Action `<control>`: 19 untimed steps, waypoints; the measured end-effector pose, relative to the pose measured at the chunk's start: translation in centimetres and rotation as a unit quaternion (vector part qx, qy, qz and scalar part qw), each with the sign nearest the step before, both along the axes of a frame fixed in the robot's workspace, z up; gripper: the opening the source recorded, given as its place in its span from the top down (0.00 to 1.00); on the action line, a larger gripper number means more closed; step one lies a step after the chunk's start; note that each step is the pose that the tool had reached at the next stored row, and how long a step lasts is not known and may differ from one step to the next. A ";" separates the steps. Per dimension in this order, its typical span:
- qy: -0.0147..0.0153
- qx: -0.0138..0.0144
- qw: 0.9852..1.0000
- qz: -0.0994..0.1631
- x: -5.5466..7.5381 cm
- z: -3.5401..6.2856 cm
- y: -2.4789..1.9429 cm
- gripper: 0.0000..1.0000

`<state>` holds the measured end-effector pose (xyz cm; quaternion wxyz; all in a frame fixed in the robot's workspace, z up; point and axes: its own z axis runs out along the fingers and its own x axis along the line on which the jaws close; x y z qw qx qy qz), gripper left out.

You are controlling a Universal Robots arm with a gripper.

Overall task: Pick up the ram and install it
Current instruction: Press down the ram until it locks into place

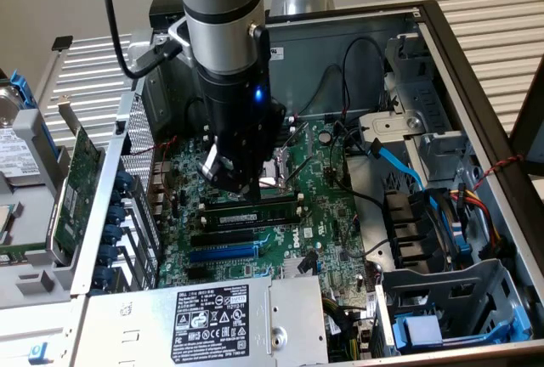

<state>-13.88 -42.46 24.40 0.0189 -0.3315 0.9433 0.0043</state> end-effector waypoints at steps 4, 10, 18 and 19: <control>0.000 0.000 1.000 -0.031 0.0 -0.02 0.00 0.89; 0.000 0.002 0.997 -0.076 0.0 -0.05 0.01 0.89; 0.000 0.005 0.992 -0.130 0.0 -0.06 0.00 0.89; 0.000 0.006 0.991 -0.136 0.0 -0.06 0.00 0.89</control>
